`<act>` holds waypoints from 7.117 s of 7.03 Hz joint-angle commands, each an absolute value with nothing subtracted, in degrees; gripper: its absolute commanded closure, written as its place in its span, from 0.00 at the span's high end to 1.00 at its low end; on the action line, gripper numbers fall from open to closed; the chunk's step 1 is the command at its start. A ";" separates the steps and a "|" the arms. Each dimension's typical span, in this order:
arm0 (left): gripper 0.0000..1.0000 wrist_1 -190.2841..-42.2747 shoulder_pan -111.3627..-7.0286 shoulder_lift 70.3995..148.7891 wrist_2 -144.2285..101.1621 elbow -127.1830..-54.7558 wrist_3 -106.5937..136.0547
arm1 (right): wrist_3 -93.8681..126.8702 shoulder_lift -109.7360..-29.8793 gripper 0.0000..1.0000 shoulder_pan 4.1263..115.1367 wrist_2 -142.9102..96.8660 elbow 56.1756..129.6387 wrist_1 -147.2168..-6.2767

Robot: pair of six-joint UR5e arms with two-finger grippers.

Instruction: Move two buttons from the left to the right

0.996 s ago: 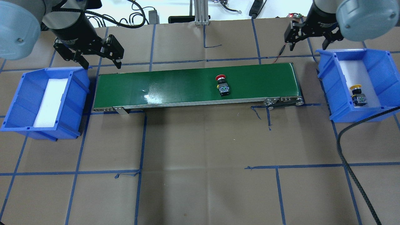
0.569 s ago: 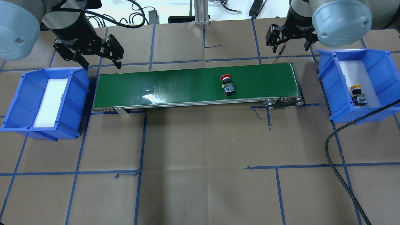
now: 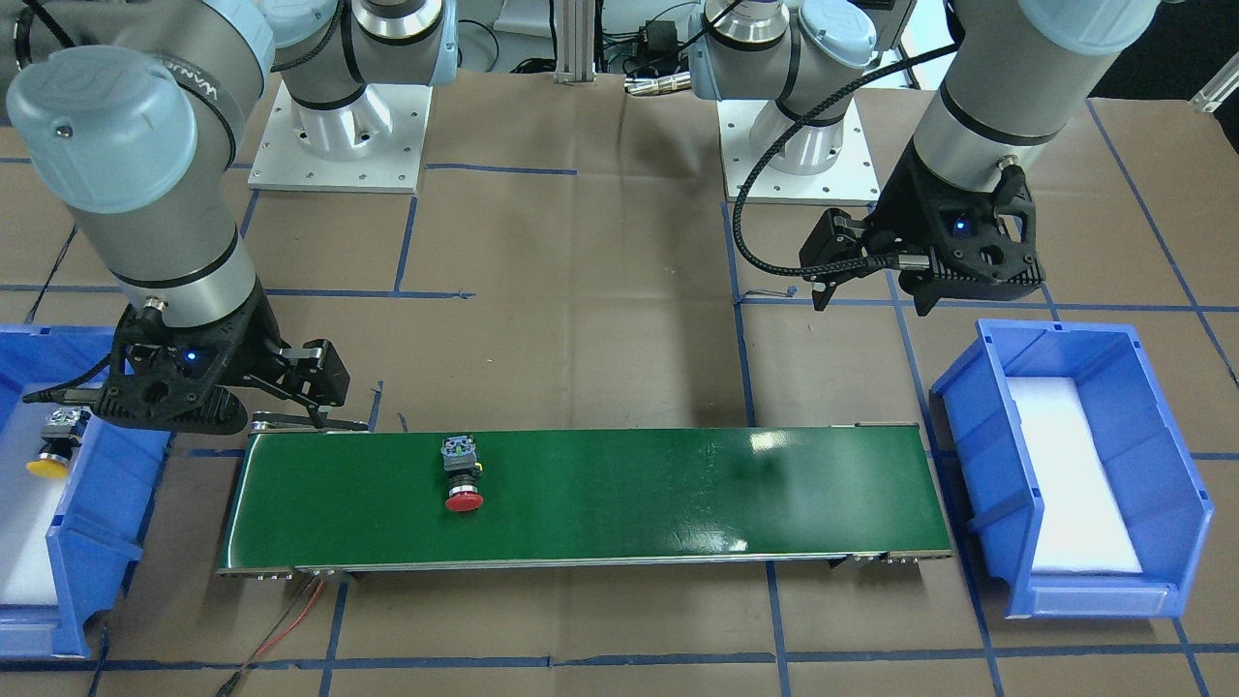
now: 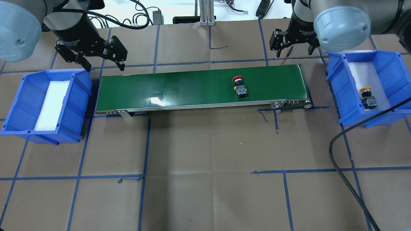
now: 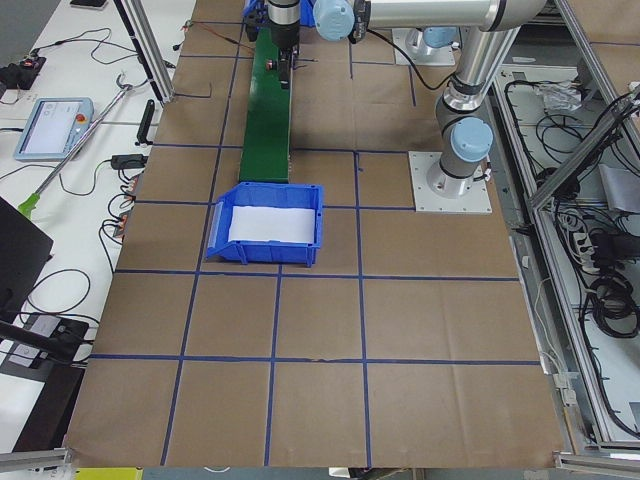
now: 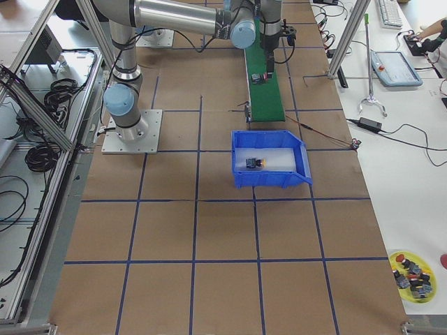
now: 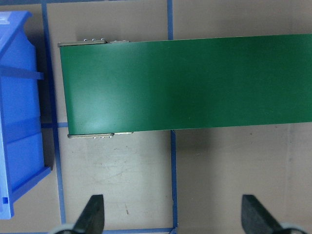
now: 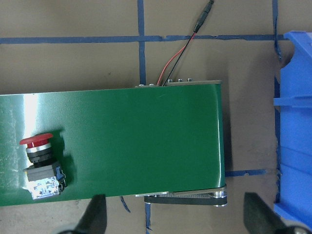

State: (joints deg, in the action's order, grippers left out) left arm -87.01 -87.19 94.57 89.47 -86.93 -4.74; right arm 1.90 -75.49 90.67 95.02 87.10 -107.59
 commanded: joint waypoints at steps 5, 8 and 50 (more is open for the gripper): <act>1.00 -87.01 -87.19 94.57 89.47 -86.92 -4.75 | 1.85 -74.88 0.99 91.93 90.97 94.72 -117.58; 1.00 -87.01 -87.19 94.57 89.47 -86.92 -4.66 | 2.02 -73.48 0.99 92.02 90.79 99.92 -123.54; 1.00 -87.01 -87.19 94.13 89.38 -87.10 -4.75 | -31.74 -78.18 1.00 71.42 84.46 79.96 -101.25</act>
State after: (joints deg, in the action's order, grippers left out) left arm -87.01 -87.21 94.17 89.41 -87.17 -4.72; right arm -32.94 -73.65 67.31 84.30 78.26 -101.05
